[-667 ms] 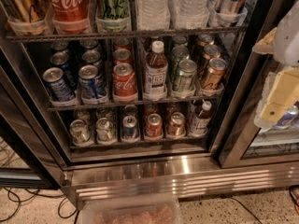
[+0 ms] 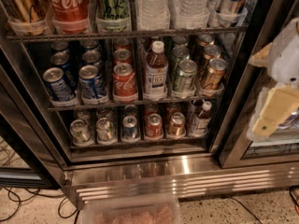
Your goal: Pick 7up can from bottom shelf of fridge
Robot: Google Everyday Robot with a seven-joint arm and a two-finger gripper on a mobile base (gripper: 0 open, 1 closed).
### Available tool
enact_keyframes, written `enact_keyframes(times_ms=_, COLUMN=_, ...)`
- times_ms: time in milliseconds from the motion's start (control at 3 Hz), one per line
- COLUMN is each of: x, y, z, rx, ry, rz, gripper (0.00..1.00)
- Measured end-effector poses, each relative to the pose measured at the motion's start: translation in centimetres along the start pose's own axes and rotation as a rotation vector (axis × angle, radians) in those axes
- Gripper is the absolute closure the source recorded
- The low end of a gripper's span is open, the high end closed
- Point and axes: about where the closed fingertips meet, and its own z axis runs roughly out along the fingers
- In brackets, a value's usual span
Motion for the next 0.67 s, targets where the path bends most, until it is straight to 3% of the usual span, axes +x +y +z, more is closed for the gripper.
enact_keyframes(times_ms=667, x=-2.1, y=5.7, z=8.6, rx=-0.023, ry=-0.149, rz=0.08, gripper=0.0)
